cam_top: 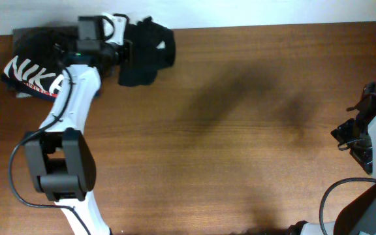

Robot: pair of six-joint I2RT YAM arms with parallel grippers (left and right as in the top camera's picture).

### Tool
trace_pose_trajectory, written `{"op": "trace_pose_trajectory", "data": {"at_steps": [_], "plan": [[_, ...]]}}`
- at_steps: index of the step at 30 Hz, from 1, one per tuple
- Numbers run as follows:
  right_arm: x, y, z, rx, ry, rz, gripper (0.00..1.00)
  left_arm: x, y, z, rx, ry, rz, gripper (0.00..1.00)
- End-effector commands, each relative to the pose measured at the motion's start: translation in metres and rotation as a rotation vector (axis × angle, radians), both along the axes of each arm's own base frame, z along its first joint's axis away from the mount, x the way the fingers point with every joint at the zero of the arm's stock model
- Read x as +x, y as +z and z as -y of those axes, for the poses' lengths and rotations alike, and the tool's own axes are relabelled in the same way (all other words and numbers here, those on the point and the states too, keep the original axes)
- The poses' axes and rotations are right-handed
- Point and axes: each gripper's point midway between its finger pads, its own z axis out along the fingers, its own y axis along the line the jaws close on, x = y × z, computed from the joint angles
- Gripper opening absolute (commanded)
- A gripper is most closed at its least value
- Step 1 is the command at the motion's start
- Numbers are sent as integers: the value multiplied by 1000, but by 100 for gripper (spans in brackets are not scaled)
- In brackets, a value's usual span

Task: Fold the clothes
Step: 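Lift the black bundle and carry it left toward the NIKE stack, then lower the bundle onto the NIKE stack and open the left gripper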

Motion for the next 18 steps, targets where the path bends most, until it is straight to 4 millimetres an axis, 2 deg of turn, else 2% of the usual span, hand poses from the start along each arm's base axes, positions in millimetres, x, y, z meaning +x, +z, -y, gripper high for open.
{"op": "trace_pose_trajectory", "data": {"at_steps": [1,4,8,18], "plan": [[2,9,3,-23,-18,32,99,21,41,-39,11,52,110,0],[2,9,3,-23,-18,32,99,25,63,-72,-2,121,142,0],[2,9,3,-23,-18,32,99,24,80,-113,-35,218,149,0],[2,9,3,-23,-18,32,99,0,70,-210,-169,495,63,0]]}}
